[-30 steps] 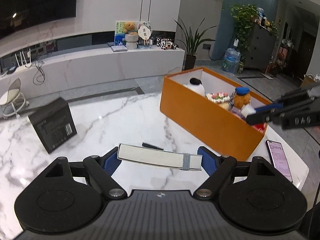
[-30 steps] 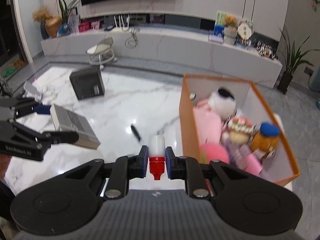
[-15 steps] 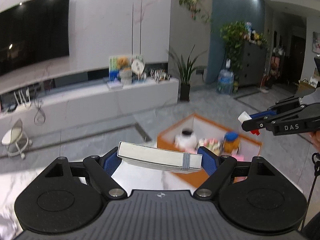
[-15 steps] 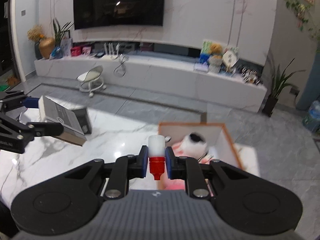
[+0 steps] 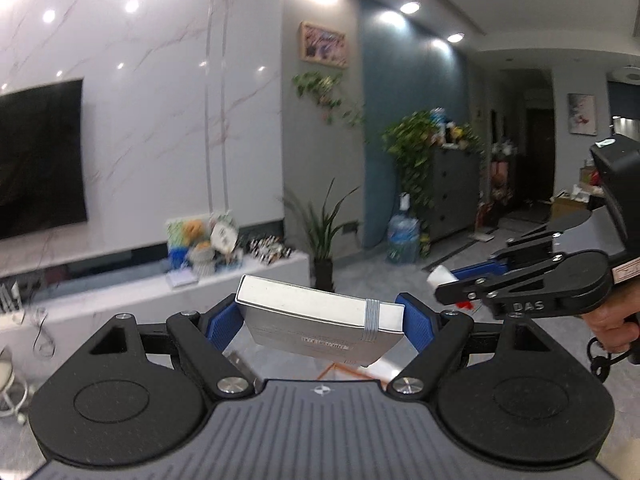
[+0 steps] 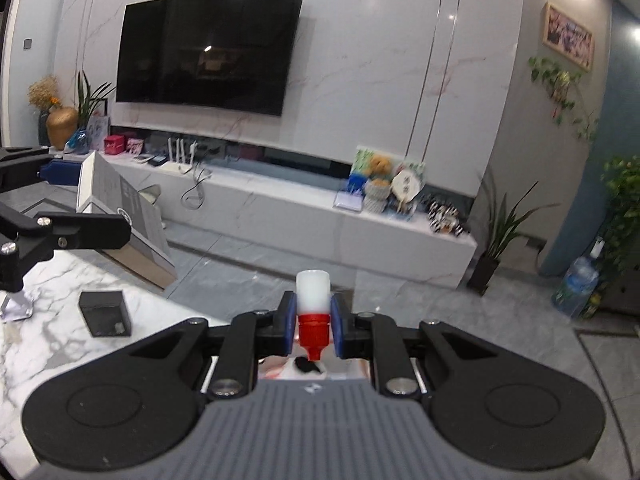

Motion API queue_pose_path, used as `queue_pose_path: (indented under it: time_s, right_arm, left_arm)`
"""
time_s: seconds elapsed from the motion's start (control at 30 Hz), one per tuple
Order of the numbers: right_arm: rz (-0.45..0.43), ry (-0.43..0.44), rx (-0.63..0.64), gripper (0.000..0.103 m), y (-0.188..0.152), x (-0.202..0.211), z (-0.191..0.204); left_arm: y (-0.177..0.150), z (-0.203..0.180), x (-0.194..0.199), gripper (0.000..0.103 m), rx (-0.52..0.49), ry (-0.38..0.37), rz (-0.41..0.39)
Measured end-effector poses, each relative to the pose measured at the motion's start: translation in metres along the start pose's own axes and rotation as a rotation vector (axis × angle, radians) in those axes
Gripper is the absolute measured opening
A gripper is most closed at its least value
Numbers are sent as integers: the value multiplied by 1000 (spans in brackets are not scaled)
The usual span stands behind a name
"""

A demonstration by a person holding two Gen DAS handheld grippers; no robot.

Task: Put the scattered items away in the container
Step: 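Carry the notebook and the red-capped bottle over the orange box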

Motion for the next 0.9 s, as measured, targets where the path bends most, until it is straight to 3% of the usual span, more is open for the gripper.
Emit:
queue_pose_path:
  time_s: [0.17, 0.43, 0.9]
  right_arm:
    - [-24, -29, 1, 20, 15, 0, -17]
    - [0, -52, -6, 20, 9, -19, -36]
    - [86, -49, -47, 20, -29, -91, -50]
  left_arm:
    - [13, -10, -20, 96, -19, -32, -12]
    - [16, -17, -55, 96, -18, -72, -13]
    - [-26, 4, -113, 96, 48, -105, 63]
Point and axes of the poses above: each gripper's, at about its wrist camera, not at the fingertips, and x roughly against the way its jaws point, z to its left, y to its top, the point moved 9 cm from there along -x, roughly the way its jaws point, and after that the axes turned 10 degrees about -y, right-handed, at the moved point
